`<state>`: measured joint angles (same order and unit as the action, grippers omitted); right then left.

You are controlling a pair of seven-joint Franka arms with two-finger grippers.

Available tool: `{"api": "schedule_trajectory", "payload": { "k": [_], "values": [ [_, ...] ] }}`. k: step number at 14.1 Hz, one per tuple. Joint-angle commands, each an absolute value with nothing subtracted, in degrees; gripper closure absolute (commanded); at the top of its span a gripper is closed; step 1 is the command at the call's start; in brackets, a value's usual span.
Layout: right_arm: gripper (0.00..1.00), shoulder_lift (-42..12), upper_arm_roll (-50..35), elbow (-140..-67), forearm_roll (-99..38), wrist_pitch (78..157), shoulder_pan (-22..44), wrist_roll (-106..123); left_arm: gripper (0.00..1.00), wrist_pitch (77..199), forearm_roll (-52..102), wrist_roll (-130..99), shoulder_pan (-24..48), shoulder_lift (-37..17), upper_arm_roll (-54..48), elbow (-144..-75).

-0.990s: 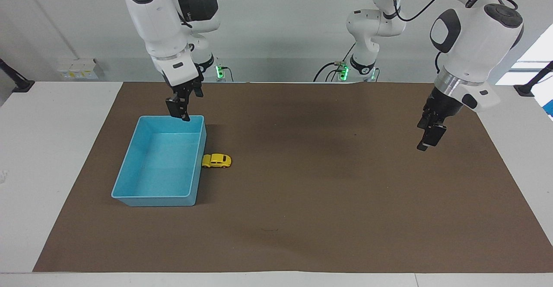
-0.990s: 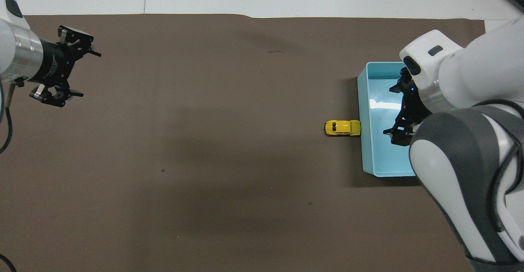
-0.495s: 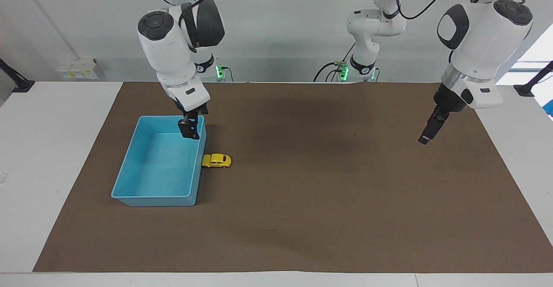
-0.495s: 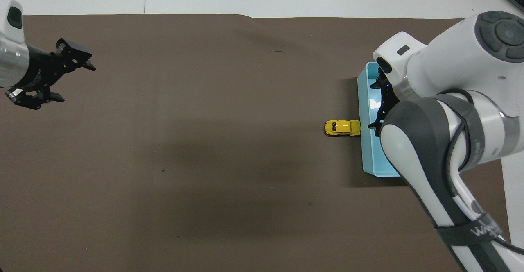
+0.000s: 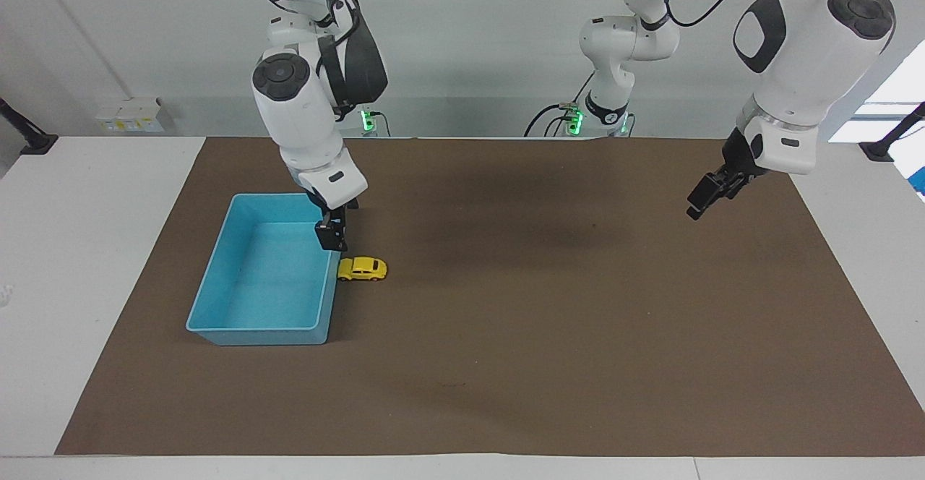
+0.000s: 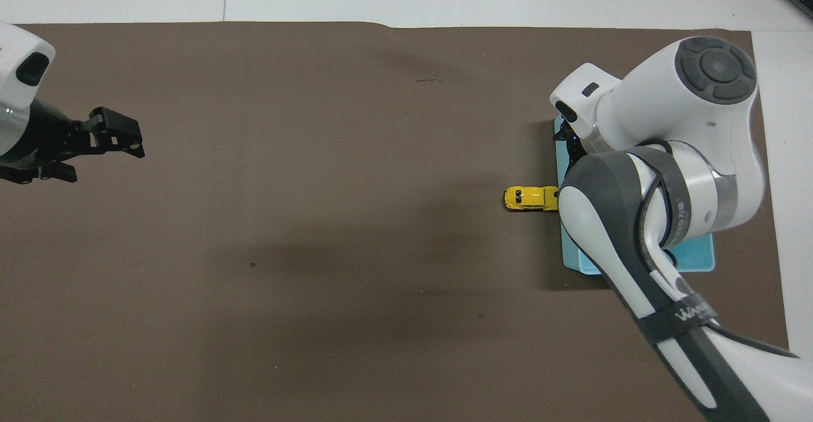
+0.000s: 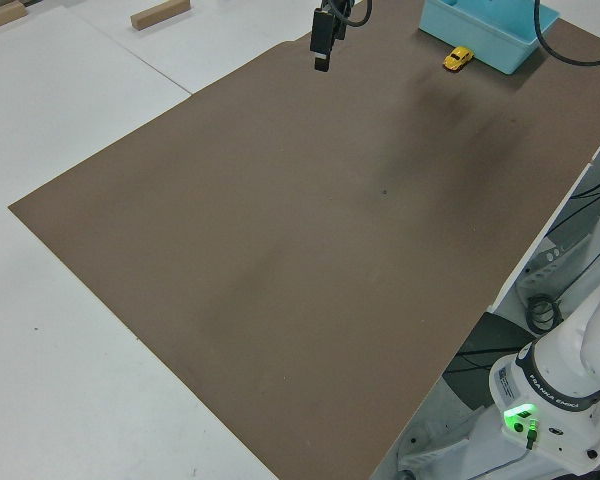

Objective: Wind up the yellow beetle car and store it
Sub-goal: 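Lower the right gripper onto the yellow car beside the bin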

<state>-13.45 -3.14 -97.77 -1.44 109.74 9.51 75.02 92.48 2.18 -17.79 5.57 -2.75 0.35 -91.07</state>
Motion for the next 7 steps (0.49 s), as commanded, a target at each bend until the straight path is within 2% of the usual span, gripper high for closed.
{"api": "schedule_trajectory", "payload": {
  "k": [1,4,7],
  "values": [
    [0.00,-14.2,-3.4,-99.0,-2.5,112.1,8.9,77.5,0.00,88.4,1.1,-7.9,4.6,-0.8,0.2,-91.1],
    [0.00,-14.8,-3.4,-102.6,-2.5,117.7,8.9,78.2,0.00,90.6,1.6,-7.1,4.4,-0.9,0.1,-91.1],
    [0.00,-16.3,-3.4,-103.0,-2.5,119.7,9.0,78.7,0.00,92.2,1.6,-7.1,4.1,-1.0,0.3,-91.1]
  ]
}}
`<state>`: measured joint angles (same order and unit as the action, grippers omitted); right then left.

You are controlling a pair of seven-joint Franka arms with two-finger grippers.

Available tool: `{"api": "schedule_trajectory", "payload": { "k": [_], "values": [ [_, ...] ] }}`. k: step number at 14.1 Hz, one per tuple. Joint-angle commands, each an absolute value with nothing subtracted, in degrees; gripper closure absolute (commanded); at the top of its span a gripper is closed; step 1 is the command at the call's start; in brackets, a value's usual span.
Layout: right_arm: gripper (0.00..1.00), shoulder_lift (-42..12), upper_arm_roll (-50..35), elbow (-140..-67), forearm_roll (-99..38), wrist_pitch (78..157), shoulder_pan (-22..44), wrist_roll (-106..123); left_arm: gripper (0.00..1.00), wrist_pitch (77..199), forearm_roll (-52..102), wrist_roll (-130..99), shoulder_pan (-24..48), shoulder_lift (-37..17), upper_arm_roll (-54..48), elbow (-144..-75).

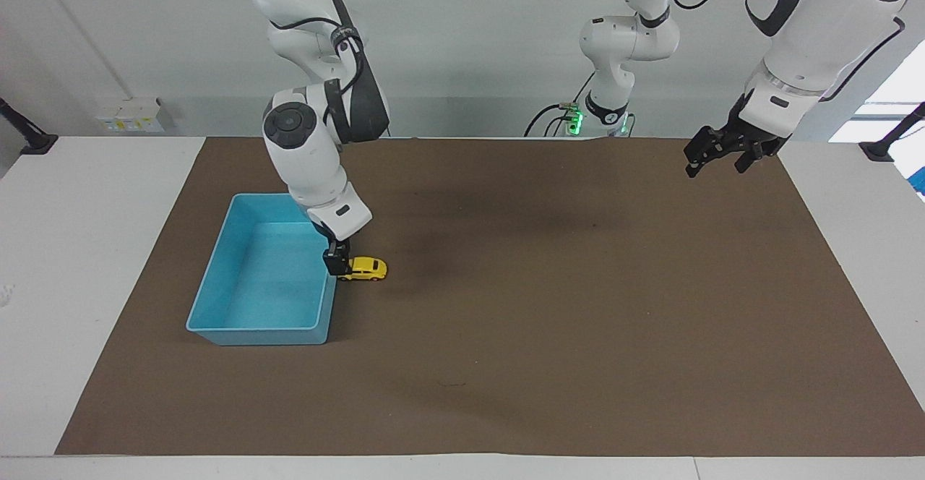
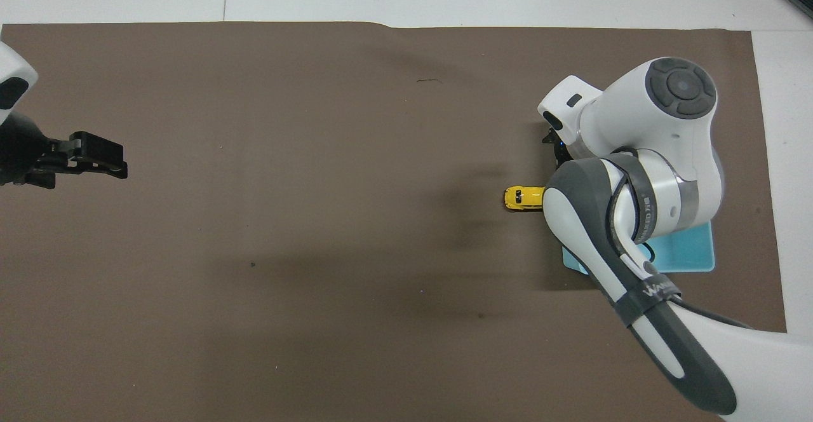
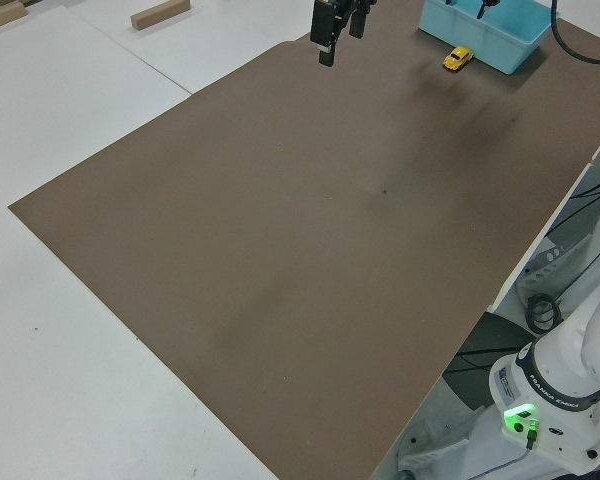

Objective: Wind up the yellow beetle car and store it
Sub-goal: 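Lower the right gripper onto the yellow car beside the bin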

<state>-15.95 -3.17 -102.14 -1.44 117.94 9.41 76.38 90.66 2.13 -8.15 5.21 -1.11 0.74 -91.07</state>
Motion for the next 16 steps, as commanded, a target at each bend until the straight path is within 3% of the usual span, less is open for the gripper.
{"api": "schedule_trajectory", "payload": {
  "k": [1,5,16],
  "values": [
    [0.00,-16.7,-3.4,-103.1,-2.5,119.9,9.3,79.3,0.00,92.2,1.4,-6.4,3.3,-0.8,0.7,-91.1],
    [0.00,-19.2,-3.4,-103.9,-2.3,123.9,9.6,80.6,0.00,92.1,1.8,-4.0,1.1,0.5,1.5,-91.1],
    [0.00,-18.2,-3.4,-109.6,-2.3,126.0,11.6,80.2,0.00,91.8,1.3,-1.0,1.5,2.5,0.9,-92.4]
  ]
}}
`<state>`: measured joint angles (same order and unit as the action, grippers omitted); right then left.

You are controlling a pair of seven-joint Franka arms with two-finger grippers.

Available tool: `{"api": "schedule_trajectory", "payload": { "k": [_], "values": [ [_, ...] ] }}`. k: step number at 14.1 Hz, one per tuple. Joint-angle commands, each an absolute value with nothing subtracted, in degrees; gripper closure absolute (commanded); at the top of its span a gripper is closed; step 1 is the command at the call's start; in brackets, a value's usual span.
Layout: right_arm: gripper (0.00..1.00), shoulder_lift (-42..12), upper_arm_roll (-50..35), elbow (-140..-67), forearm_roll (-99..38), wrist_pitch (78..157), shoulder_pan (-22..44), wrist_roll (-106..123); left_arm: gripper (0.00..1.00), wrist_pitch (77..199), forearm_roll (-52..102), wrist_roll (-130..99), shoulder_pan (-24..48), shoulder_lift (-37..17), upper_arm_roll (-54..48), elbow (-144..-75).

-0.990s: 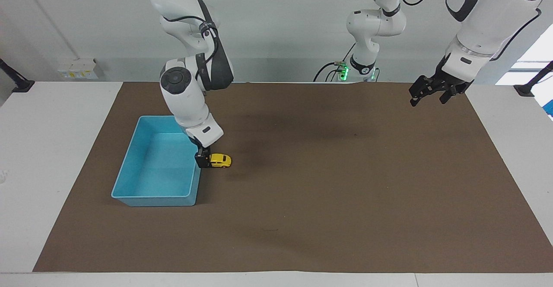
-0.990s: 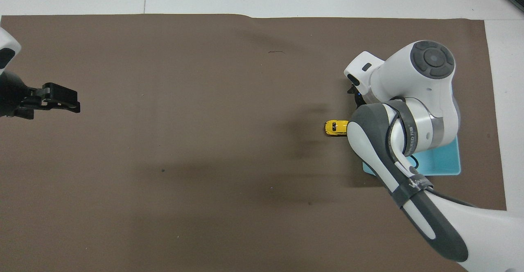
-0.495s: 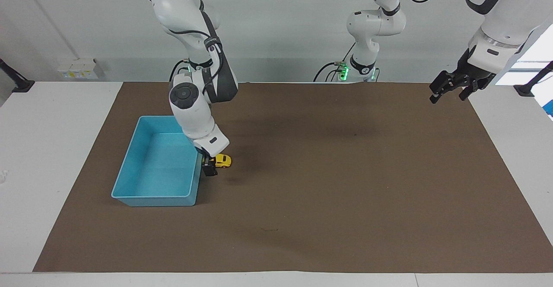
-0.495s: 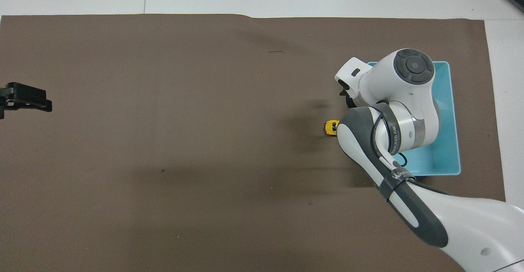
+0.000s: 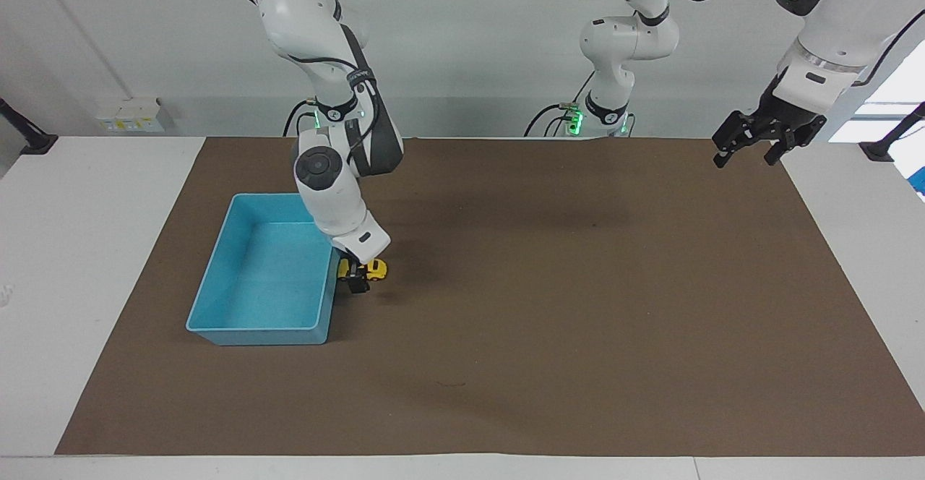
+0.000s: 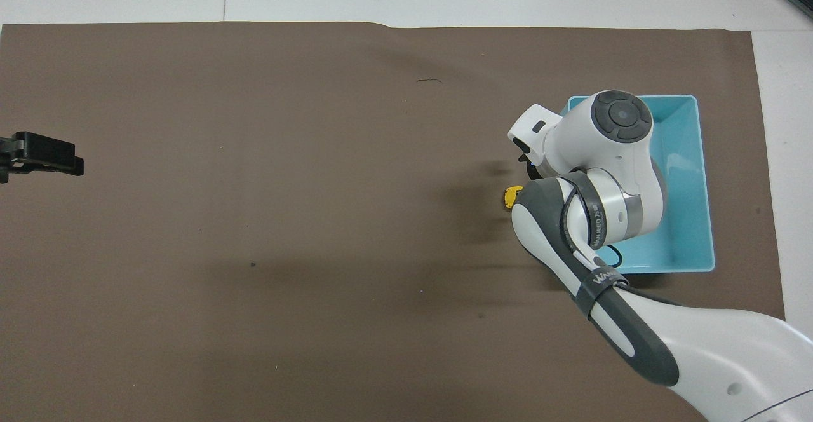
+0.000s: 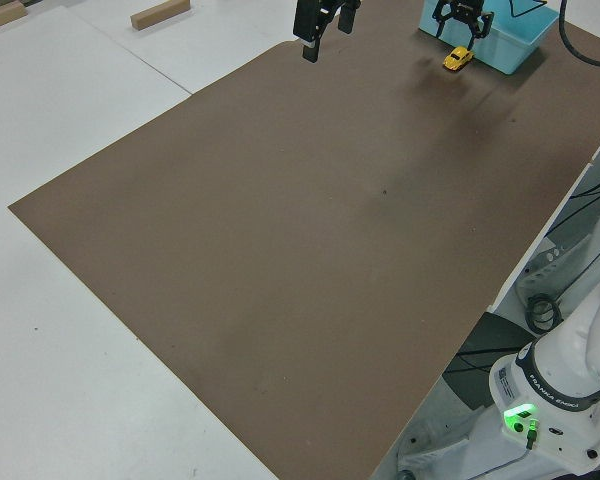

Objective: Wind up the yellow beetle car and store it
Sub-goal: 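Lower the right gripper onto the yellow car beside the bin, then grasp the yellow car with the right gripper and lift it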

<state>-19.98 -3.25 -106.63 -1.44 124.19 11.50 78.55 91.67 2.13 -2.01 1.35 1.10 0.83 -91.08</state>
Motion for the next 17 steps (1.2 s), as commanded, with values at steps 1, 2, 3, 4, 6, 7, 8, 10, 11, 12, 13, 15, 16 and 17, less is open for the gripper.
{"api": "schedule_trajectory", "payload": {
  "k": [1,2,3,4,6,7,8,10,11,12,13,15,16,17],
  "values": [
    [0.00,-18.2,-3.4,-110.0,-1.9,126.2,11.4,80.5,0.00,91.8,1.3,-1.0,1.6,2.5,0.9,-92.4],
    [0.00,-18.1,-3.4,-110.9,-1.4,127.5,11.5,80.5,0.00,91.8,1.2,-0.5,1.6,2.5,0.9,-92.4],
    [0.00,-17.9,-3.4,-112.2,-1.3,129.0,11.5,80.5,0.00,91.8,1.2,0.9,1.4,2.5,0.9,-92.4],
    [0.00,-17.9,-3.4,-113.1,-1.3,130.2,11.4,80.6,0.00,91.8,1.2,1.4,1.2,2.5,0.9,-92.4],
    [0.00,-17.8,-3.3,-113.7,-1.2,130.4,11.4,80.8,0.00,92.4,1.8,-0.3,1.1,2.4,0.9,-92.3],
    [0.00,-17.8,-3.3,-113.7,-1.1,130.4,11.4,80.8,0.00,92.7,1.9,-2.4,1.1,2.4,0.9,-92.3],
    [0.00,-17.8,-3.3,-113.8,-0.9,130.4,11.4,80.8,0.00,93.7,2.1,-4.1,1.1,2.2,0.9,-92.1],
    [0.00,-17.8,-3.3,-113.9,0.0,130.5,11.4,80.8,0.00,96.1,2.5,-4.6,1.3,1.5,1.0,-91.2],
    [0.00,-17.8,-3.3,-114.2,0.3,130.7,11.1,80.8,0.00,95.3,2.5,-4.0,1.7,1.6,1.0,-91.0],
    [0.00,-17.8,-3.3,-114.3,0.3,130.9,11.1,80.7,0.00,94.2,2.2,-3.9,1.8,2.1,1.0,-91.0],
    [0.00,-17.8,-3.3,-114.4,0.3,130.7,11.2,80.4,0.00,92.6,1.8,-3.9,1.7,2.2,1.0,-90.7],
    [0.02,-17.2,-3.3,-115.7,0.3,131.1,11.2,79.7,0.00,91.4,2.2,-4.0,1.8,1.7,0.9,-88.3],
    [0.04,-17.2,-3.3,-115.8,0.3,131.7,11.1,79.5,0.00,91.6,2.4,-3.9,1.6,1.8,0.8,-88.6],
    [0.10,-17.1,-3.3,-115.9,0.3,131.8,11.2,79.2,0.00,91.4,2.4,-3.7,1.4,2.1,0.8,-88.9]
  ]
}}
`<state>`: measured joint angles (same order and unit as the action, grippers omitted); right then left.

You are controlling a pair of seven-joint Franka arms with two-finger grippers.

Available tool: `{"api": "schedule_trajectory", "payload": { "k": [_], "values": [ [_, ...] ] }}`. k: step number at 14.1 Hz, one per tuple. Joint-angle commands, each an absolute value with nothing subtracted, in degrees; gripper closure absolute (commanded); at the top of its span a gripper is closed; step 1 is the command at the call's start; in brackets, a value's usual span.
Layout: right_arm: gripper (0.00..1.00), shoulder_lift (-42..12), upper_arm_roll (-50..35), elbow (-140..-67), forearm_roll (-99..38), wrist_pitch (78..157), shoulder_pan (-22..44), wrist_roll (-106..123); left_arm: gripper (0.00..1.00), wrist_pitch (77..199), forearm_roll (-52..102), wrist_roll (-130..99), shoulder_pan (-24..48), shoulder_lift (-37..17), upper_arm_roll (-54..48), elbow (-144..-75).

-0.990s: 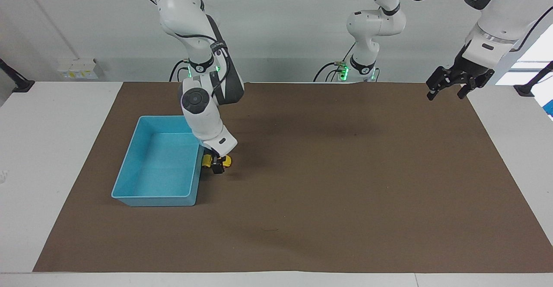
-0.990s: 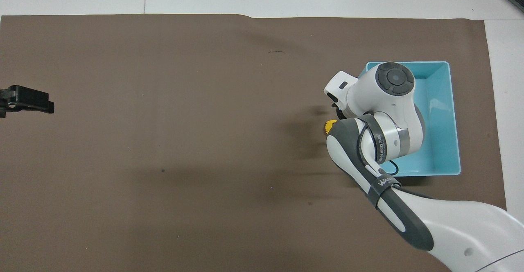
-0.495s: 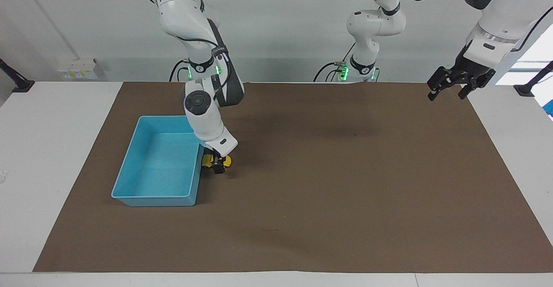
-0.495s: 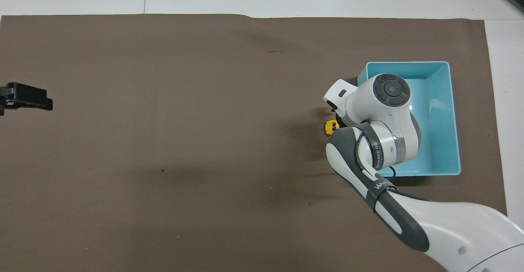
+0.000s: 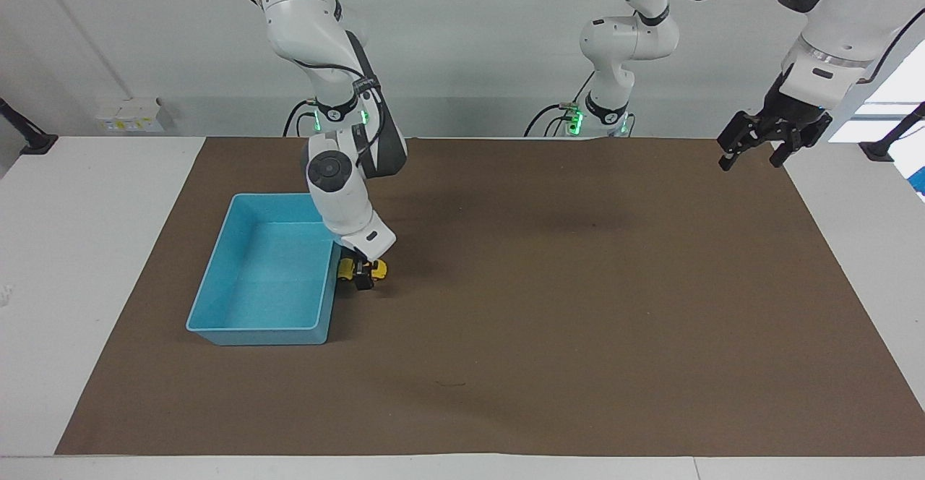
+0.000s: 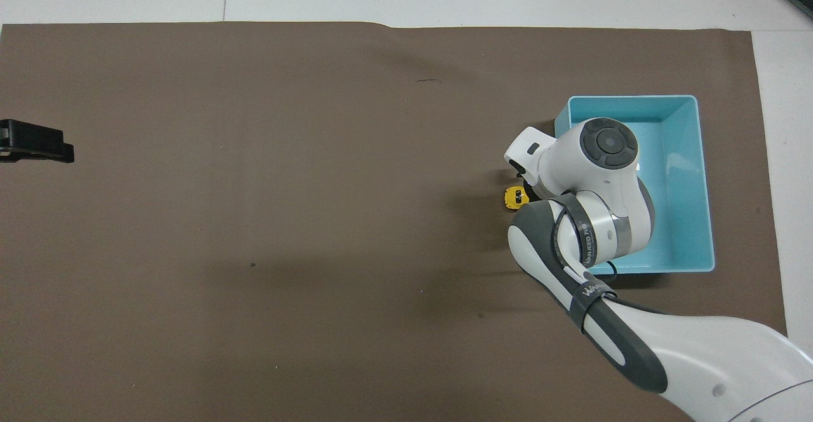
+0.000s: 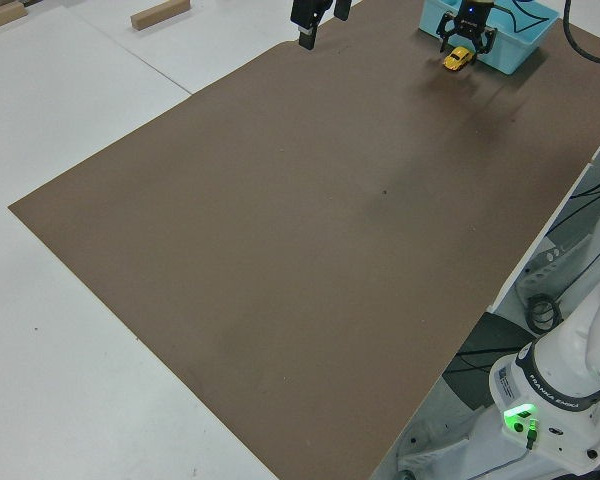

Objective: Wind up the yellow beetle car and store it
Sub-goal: 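Grasp the yellow car with the right gripper and lift it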

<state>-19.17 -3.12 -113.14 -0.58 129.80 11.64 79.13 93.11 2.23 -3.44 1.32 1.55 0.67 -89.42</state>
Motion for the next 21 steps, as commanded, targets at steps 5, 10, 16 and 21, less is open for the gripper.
{"api": "schedule_trajectory", "payload": {
  "k": [5,10,16,21],
  "values": [
    [0.72,-17.1,-3.3,-115.8,0.3,131.9,11.7,76.7,0.00,90.5,2.4,-3.6,1.7,2.4,0.8,-89.8],
    [1.00,-17.3,-3.3,-115.1,0.3,131.7,11.7,76.9,0.00,90.3,2.4,-2.3,1.8,2.4,0.8,-89.8],
    [1.00,-18.1,-3.5,-112.3,0.1,131.0,13.0,76.0,0.00,89.0,2.4,-2.9,1.6,2.4,1.0,-89.5],
    [1.00,-17.9,-3.5,-109.8,-0.4,130.3,14.8,74.4,0.00,88.9,2.4,-2.9,1.1,2.4,1.1,-89.5]
  ]
}}
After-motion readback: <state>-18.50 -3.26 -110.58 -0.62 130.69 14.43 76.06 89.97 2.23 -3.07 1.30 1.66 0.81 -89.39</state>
